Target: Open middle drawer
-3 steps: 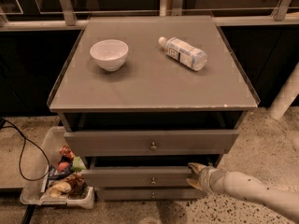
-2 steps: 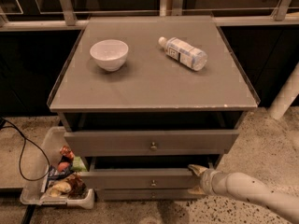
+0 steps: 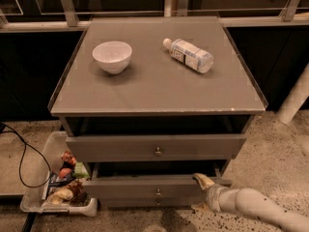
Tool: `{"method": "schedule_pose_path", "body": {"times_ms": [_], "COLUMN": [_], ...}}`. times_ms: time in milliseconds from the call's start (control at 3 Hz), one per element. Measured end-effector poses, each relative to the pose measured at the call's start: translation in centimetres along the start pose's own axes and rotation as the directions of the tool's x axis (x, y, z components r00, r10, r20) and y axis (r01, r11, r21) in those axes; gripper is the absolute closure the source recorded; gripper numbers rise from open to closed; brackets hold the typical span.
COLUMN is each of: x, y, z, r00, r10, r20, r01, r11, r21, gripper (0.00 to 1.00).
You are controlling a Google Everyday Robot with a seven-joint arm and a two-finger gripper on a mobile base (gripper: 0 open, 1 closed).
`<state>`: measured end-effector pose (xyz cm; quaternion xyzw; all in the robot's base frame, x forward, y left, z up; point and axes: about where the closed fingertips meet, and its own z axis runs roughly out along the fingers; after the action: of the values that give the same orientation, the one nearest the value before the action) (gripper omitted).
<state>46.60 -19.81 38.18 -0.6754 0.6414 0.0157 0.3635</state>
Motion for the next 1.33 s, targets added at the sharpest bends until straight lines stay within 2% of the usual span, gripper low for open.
{"method": "schedule_pose_path", "body": {"times_ms": [333, 667, 1000, 1333], "x": [-0.1, -0.49, -0.72, -0.72], "y": [0.7, 0.33, 0.1, 0.11], "z": [-0.55, -1.14, -1.49, -1.48], "r00": [1.0, 1.0, 1.0, 1.0], "r10": [0.003, 0.003, 0.003, 0.003], "r20": [0.0, 0.0, 0.0, 0.0], "r01": [-0.003, -0.003, -0.003, -0.003], "r11": [1.0, 1.0, 1.0, 1.0], "r21": [0.004, 0.004, 0.004, 0.004], "gripper": [0.64, 0.87, 1.0, 0.81]}}
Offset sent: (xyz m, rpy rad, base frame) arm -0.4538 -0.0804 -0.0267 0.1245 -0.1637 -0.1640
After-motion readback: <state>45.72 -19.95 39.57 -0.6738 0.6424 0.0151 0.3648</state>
